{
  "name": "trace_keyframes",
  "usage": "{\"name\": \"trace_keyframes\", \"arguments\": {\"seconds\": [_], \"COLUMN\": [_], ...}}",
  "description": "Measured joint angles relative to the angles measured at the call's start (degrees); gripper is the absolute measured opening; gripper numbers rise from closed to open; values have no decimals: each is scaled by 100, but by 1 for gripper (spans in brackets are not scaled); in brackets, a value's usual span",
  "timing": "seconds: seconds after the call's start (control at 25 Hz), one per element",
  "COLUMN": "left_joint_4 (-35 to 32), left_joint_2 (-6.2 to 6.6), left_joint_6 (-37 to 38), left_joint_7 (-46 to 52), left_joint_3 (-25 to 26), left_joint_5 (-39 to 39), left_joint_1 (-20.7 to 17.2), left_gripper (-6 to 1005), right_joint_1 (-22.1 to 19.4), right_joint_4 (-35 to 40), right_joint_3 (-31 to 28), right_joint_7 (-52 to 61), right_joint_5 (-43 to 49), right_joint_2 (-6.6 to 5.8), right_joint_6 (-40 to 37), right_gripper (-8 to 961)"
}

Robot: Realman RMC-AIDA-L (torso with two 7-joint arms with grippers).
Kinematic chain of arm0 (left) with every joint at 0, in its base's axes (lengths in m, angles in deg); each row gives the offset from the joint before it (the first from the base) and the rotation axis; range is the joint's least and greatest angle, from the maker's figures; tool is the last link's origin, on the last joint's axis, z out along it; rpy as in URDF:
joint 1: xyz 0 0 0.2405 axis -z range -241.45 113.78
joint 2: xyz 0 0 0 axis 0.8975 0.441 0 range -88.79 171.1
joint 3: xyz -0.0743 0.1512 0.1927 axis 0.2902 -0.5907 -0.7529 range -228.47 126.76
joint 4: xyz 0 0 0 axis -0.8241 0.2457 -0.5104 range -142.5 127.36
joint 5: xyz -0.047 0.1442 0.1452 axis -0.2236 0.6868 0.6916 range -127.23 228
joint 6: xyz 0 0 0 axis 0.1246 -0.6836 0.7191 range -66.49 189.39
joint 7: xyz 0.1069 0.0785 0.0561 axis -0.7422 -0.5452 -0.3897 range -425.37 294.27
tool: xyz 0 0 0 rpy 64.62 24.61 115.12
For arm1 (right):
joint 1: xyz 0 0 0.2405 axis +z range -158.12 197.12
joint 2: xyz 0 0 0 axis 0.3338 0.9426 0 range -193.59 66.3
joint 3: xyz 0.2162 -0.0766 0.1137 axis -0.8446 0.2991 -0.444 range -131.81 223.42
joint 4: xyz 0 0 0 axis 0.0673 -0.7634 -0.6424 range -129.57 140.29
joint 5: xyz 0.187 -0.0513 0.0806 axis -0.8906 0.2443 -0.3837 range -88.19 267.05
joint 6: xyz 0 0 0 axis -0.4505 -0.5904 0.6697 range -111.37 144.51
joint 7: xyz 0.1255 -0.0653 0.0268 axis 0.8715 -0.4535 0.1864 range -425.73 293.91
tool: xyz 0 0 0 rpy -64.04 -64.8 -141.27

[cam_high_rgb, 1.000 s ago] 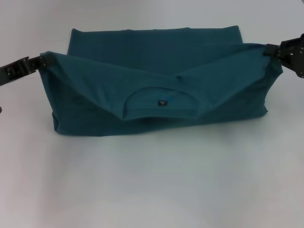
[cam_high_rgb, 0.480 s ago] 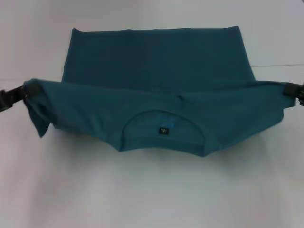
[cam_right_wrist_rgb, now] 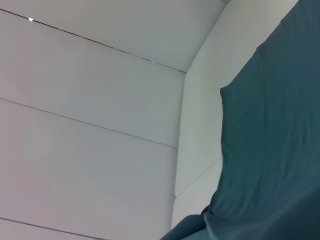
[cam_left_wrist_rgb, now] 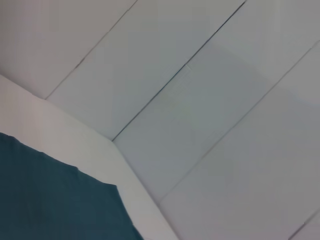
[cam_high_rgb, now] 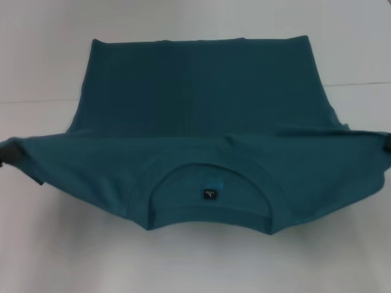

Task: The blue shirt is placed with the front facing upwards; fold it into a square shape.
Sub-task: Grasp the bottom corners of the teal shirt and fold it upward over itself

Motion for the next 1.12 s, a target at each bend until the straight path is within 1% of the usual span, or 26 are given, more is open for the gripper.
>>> {"name": "trace_keyframes", "arguments": {"seconds": [0.2, 0.32, 0.48, 0.6, 0.72, 0.8, 0.92, 0.96, 1.12], "left_joint_4": [9, 25, 24, -63, -195, -333, -526, -563, -820], "left_joint_2": [-1, -1, -1, 0, 3, 23, 53, 57, 103], "left_joint_6": [245, 308, 389, 367, 298, 204, 5, -25, -622], "left_joint_7": [20, 27, 31, -20, -90, -158, -247, -264, -462], "left_joint_3": [1, 9, 38, 28, 18, 19, -15, -28, -192], "left_joint_5": [-181, -237, -253, -258, -259, -256, -200, -190, 76], "left_joint_1": [-338, -493, -623, -608, -488, -323, 36, 94, 644], "left_gripper": [32, 32, 32, 33, 33, 33, 33, 33, 33], "right_joint_1": [-172, -300, -451, -459, -358, -231, 33, 136, 505], "right_joint_4": [35, 155, 311, 300, 238, 167, -57, -148, -471], "right_joint_3": [-295, -362, -372, -385, -376, -360, -345, -338, -217], "right_joint_7": [-25, -33, 4, -21, -53, -65, -112, -133, -194], "right_joint_5": [-12, -12, -13, -15, -1, -1, 3, 12, 32], "right_joint_2": [102, 165, 187, 158, 122, 86, -7, -41, -124], "right_joint_6": [-347, -435, -457, -416, -242, -70, 199, 310, 834], "right_gripper": [20, 20, 20, 21, 21, 21, 21, 21, 21]}}
